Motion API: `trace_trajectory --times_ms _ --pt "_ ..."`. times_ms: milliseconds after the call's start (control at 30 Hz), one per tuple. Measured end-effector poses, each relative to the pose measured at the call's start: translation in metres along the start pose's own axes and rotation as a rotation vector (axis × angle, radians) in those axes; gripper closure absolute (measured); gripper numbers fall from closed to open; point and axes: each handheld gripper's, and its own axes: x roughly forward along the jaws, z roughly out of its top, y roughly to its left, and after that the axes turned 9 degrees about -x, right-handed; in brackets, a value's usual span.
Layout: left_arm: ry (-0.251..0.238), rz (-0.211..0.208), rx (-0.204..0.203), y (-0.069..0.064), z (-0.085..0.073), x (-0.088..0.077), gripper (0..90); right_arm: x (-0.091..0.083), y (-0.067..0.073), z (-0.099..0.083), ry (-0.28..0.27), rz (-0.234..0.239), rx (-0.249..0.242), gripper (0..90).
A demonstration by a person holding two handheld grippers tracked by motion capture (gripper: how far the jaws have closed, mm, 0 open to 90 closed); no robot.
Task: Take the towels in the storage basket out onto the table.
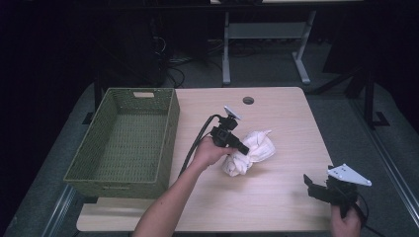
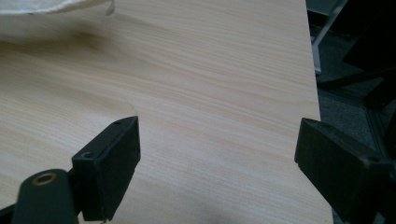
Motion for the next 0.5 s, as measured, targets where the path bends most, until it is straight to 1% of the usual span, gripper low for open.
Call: trace_trajectory --times_ms 33,133,167,233,333,367,400,467,500 --pt "-0.007 0.003 -0.012 0.0 -0.001 0.002 69.5 0.0 0.0 0.0 -0.001 0.0 -0.005 13.9" --pt "-0.011 0.006 -0.012 0.001 -0.001 0.004 68.3 0.001 0.001 0.0 0.002 0.001 -0.005 13.9" --pt "-0.021 0.021 -0.014 0.002 -0.003 0.006 67.9 0.0 0.001 0.0 0.002 0.001 -0.004 13.9" --pt "-0.017 0.027 -0.014 0.002 -0.003 0.008 67.1 0.001 0.001 0.0 0.002 0.0 -0.004 13.9" --pt "-0.022 0.029 -0.012 0.002 -0.004 0.01 67.0 0.001 0.001 0.0 0.002 0.001 -0.001 13.9" --pt "-0.033 0.029 -0.015 0.001 -0.003 0.01 67.0 0.001 0.002 0.0 0.003 0.003 -0.002 13.9" --pt "-0.033 0.029 -0.015 0.001 -0.003 0.01 67.0 0.001 0.002 0.0 0.003 0.003 -0.002 13.9" --pt "-0.038 0.021 -0.018 0.001 -0.003 0.012 67.0 0.001 0.002 0.001 0.004 0.003 -0.003 13.9" --pt "-0.042 0.027 -0.013 -0.001 -0.003 0.014 66.9 0.001 0.002 0.0 0.003 0.004 -0.002 13.9"
